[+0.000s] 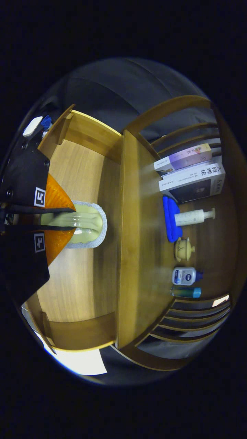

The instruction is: Pull open the drawer, take out the items inside it, and place them on the countertop above the cabinet.

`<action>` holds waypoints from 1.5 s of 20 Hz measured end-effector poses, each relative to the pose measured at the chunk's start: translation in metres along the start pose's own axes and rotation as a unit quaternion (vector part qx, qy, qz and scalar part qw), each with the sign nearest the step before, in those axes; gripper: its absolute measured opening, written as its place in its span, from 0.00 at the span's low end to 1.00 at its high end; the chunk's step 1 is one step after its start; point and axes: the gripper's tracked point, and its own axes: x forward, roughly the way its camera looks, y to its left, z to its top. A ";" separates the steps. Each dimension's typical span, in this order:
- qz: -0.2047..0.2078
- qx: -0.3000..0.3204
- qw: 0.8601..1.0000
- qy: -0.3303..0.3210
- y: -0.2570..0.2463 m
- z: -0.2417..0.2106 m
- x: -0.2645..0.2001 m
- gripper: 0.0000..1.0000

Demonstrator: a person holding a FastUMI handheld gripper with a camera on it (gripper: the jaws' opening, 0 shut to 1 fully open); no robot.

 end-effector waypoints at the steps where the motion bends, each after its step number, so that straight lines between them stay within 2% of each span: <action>1: 0.005 0.001 1.000 -0.005 0.001 0.003 -0.006 0.14; 4: 0.019 0.004 1.000 -0.021 0.005 0.013 -0.021 0.13; 13: 0.003 -0.016 0.996 -0.083 0.004 0.085 -0.024 0.13; 24: -0.032 0.013 0.995 -0.096 -0.019 0.161 0.036 0.14; 30: -0.032 0.036 0.995 -0.082 -0.026 0.174 0.065 0.13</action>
